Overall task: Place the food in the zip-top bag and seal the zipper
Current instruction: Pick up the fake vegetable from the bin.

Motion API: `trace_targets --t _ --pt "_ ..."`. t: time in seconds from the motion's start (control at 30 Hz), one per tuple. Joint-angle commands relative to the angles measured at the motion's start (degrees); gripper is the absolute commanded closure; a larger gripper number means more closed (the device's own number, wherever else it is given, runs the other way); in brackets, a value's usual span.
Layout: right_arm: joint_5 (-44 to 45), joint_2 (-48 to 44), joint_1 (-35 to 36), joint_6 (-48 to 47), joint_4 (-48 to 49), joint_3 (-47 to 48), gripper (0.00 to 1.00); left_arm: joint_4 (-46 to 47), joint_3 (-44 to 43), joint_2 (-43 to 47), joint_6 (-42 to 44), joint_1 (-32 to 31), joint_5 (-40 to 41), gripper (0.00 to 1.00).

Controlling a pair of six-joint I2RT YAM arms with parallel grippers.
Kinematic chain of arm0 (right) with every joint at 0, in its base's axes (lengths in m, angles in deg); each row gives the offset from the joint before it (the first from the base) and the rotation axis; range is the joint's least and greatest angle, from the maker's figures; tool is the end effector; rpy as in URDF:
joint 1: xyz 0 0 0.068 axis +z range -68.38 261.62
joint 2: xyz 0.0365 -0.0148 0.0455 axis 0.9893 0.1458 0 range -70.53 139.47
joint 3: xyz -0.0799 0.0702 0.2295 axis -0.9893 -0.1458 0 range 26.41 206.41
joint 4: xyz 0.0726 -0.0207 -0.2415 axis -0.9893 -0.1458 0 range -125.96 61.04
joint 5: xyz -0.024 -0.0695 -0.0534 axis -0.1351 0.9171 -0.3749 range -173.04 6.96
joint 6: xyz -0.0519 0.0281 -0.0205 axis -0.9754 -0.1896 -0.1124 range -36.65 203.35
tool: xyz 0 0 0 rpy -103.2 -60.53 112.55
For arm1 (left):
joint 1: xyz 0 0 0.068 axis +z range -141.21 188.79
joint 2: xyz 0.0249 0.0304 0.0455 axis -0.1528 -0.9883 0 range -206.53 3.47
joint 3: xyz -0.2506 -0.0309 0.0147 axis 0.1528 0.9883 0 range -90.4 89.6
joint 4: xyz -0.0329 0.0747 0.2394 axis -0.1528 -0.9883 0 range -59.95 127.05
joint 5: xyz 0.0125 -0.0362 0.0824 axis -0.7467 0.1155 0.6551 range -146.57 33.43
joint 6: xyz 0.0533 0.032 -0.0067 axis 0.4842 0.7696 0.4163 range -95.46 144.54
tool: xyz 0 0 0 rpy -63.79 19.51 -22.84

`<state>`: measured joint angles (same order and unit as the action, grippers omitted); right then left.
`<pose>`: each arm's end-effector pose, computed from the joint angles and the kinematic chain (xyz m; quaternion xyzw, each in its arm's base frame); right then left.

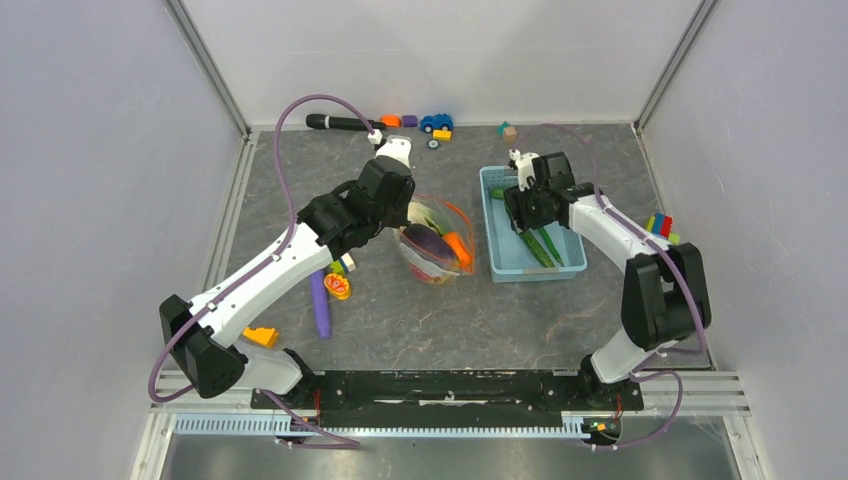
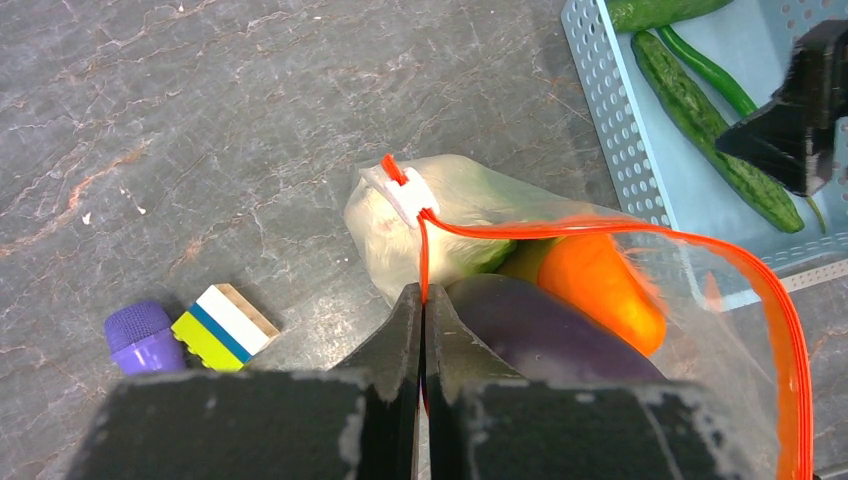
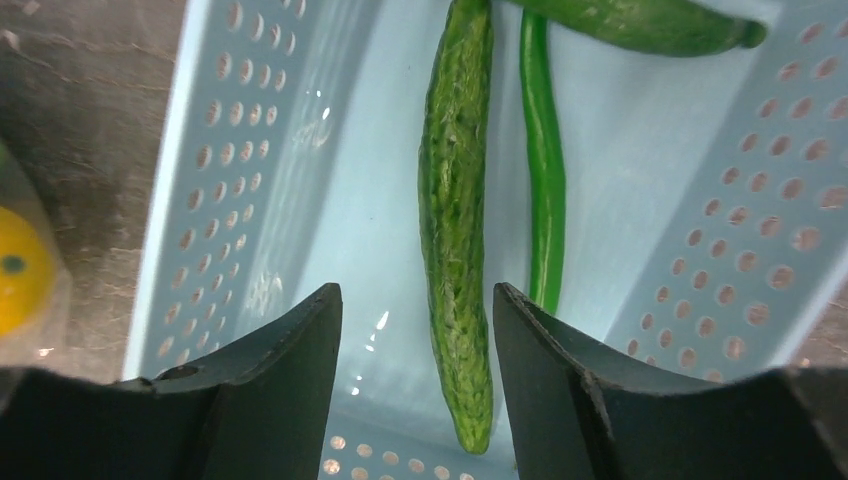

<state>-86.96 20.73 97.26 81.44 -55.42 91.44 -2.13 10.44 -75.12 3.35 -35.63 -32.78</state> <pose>0.3238 0.0941 0.2098 -0.1553 0.9342 0.0703 0.3135 0.2269 -0.1955 0.3410 0.0900 0.8817 -0.0738 0.4572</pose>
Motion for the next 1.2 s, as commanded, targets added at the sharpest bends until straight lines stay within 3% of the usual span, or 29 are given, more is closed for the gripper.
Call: trace_targets --t 0.0,0.17,0.5,0.7,1.0,1.17 --pt "-0.67 3.98 0.01 -2.59 2.17 1.84 0.39 1.53 -1.28 1.73 -2.29 0.13 -0.18 0.98" --pt "3.56 7.68 0.10 -4.56 5.41 1.21 0.39 1.48 -1.13 1.49 -2.17 0.13 -0.73 0.98" --pt "3.57 11.73 0.39 -7.66 10.60 -1.43 0.44 1.45 -0.65 1.65 -1.93 0.13 -1.75 0.98" --pt "9.40 13.82 1.14 -7.76 10.42 -0.91 0.47 1.46 -0.36 2.14 -2.01 0.11 -1.73 0.98" --pt "7.96 12.01 1.51 -7.67 10.78 -1.04 0.81 1.47 0.23 2.79 -2.36 0.13 -1.91 0.98" --pt "5.27 7.22 1.50 -7.16 11.73 -1.53 0.87 1.47 0.23 2.89 -2.53 0.13 -1.99 0.98"
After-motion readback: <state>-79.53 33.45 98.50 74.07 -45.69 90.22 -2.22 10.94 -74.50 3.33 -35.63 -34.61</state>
